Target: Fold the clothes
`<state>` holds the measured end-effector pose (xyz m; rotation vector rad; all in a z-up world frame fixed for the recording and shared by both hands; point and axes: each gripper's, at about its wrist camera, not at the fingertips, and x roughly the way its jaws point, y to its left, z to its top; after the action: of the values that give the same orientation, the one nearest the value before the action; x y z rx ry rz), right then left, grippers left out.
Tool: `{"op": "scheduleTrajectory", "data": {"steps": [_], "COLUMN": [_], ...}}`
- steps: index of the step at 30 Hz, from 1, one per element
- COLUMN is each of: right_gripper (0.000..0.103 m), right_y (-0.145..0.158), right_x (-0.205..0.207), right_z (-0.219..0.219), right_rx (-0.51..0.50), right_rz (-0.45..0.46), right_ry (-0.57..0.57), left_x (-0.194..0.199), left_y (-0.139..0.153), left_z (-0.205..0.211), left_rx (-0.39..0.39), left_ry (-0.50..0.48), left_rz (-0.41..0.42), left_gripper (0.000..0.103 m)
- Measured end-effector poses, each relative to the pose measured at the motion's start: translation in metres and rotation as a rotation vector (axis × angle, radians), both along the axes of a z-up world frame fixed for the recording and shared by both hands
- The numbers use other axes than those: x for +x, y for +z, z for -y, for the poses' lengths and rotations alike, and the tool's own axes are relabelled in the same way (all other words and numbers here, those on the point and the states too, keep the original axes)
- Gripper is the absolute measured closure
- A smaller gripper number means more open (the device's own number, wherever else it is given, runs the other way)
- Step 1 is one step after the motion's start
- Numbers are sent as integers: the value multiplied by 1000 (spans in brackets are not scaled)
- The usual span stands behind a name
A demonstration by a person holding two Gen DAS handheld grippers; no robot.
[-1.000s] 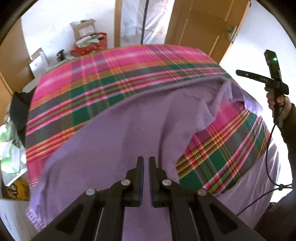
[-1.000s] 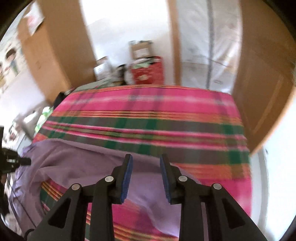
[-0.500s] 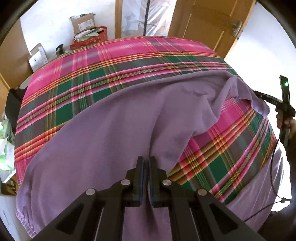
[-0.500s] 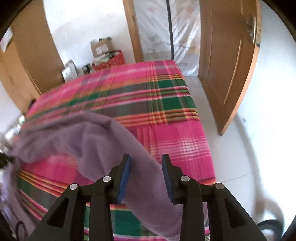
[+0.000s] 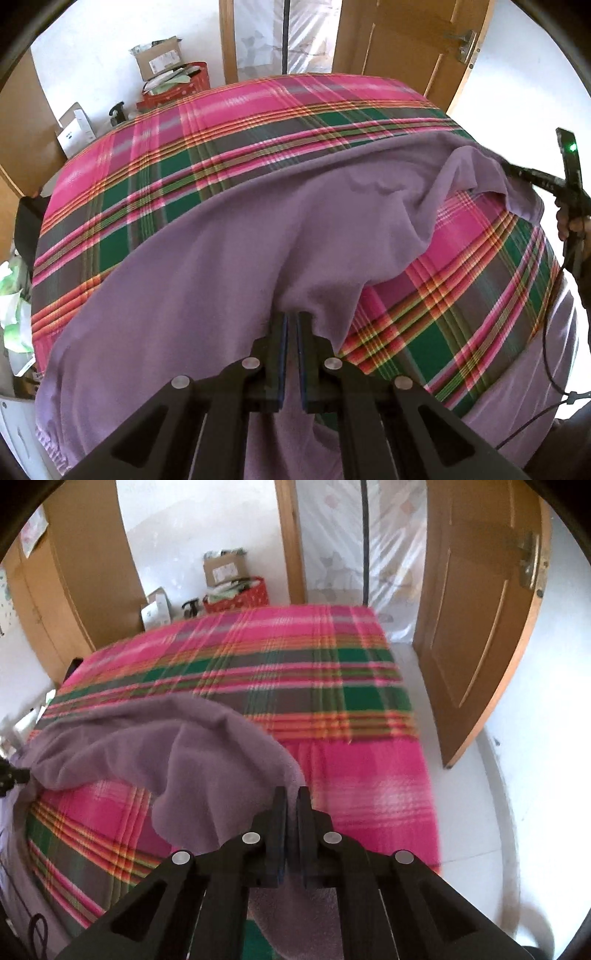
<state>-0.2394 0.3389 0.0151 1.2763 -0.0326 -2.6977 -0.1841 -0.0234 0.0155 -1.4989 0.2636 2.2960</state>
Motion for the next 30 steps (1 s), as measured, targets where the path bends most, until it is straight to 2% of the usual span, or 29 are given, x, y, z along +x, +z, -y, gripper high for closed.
{"op": "scheduleTrajectory", "data": {"steps": [3, 6, 15, 23, 29, 30], "right_gripper": [98, 98, 98, 98, 97, 94], "right_y": [8, 11, 17, 9, -8, -10], "right_x": [-8, -21, -67, -108, -126, -127], "right_z": [-8, -10, -3, -1, -2, -4], "right_rx": [9, 30, 113, 198, 182, 170], "right_rz": [-20, -19, -22, 15, 51, 59], "right_ry": [-24, -26, -15, -9, -22, -30], "left_x": [3, 8, 22, 39, 50, 53], "left_y": [-1, 0, 9, 15, 14, 14], "left_z": [-1, -6, -18, -36, -46, -48], "left_rx": [8, -16, -21, 34, 93, 103], "left_ry": [-22, -49, -134, -249, -316, -325], "left_rz": [-18, -51, -70, -48, -25, -27], "left_gripper": [99, 100, 102, 103, 103, 103]}}
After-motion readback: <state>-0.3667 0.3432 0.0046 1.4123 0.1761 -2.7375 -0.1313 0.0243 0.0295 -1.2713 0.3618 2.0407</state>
